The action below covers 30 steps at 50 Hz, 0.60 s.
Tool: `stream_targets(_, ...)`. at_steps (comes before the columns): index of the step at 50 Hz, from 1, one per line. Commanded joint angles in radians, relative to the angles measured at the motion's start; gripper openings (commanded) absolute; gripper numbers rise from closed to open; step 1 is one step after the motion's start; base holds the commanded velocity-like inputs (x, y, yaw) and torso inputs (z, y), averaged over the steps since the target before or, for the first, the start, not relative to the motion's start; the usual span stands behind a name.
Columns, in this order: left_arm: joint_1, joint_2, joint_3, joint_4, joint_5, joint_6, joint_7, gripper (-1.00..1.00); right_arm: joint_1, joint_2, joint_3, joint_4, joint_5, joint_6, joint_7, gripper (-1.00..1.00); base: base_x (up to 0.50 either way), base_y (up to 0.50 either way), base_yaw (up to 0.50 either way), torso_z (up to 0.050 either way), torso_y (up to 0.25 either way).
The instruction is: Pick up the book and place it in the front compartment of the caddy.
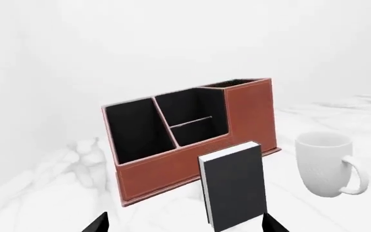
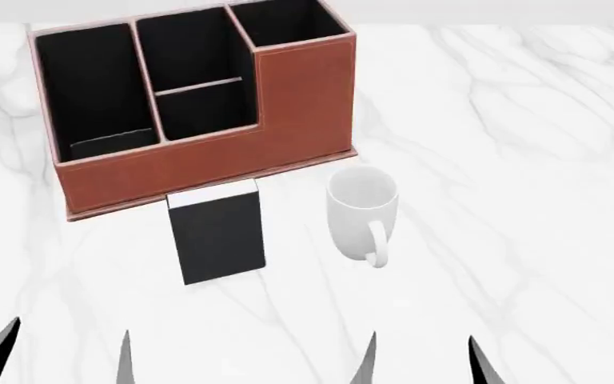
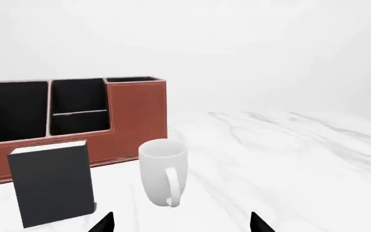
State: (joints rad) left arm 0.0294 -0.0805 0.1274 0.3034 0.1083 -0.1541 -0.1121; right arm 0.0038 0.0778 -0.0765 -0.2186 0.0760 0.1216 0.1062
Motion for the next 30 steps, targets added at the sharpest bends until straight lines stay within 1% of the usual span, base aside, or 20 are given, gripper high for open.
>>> stream_targets(1,0.02,0.009,0.001,0.356,0.034,-0.198,0.028,1.0,-0.004,0.008,-0.001,-0.339,0.013,0.173,0.005,1.0,0.0,0.0,0.0,0.0,0.0)
stream_targets(3,0.019,0.007,0.015,0.439,0.05,-0.258,0.033,1.0,0.004,0.013,-0.01,-0.427,0.015,0.236,0.013,1.0,0.0,0.0,0.0,0.0,0.0)
stream_targets(7,0.013,0.005,0.023,0.528,0.061,-0.326,0.034,1.0,0.02,0.025,-0.025,-0.518,0.006,0.3,0.026,1.0,0.0,0.0,0.0,0.0,0.0)
stream_targets(17,-0.007,0.0,0.052,0.65,0.073,-0.438,0.035,1.0,0.064,0.035,-0.038,-0.649,-0.018,0.425,0.078,1.0,0.0,0.0,0.0,0.0,0.0)
stream_targets(20,-0.007,-0.004,0.055,0.644,0.071,-0.439,0.03,1.0,0.073,0.042,-0.052,-0.656,-0.029,0.438,0.085,1.0,0.0,0.0,0.0,0.0,0.0)
stream_targets(21,-0.006,-0.005,0.06,0.646,0.073,-0.441,0.028,1.0,0.069,0.045,-0.056,-0.646,-0.028,0.416,0.083,1.0,0.0,0.0,0.0,0.0,0.0)
stream_targets(25,-0.01,-0.01,0.069,0.655,0.071,-0.449,0.024,1.0,0.074,0.044,-0.044,-0.662,-0.006,0.426,0.084,1.0,0.0,0.0,0.0,0.0,0.0)
stream_targets(27,-0.01,-0.014,0.07,0.654,0.07,-0.447,0.021,1.0,0.073,0.05,-0.042,-0.665,0.002,0.424,0.087,1.0,0.18,0.0,0.0,0.0,0.0)
stream_targets(30,-0.013,-0.016,0.078,0.668,0.071,-0.463,0.019,1.0,0.072,0.053,-0.041,-0.667,0.013,0.417,0.087,1.0,0.46,0.0,0.0,0.0,0.0)
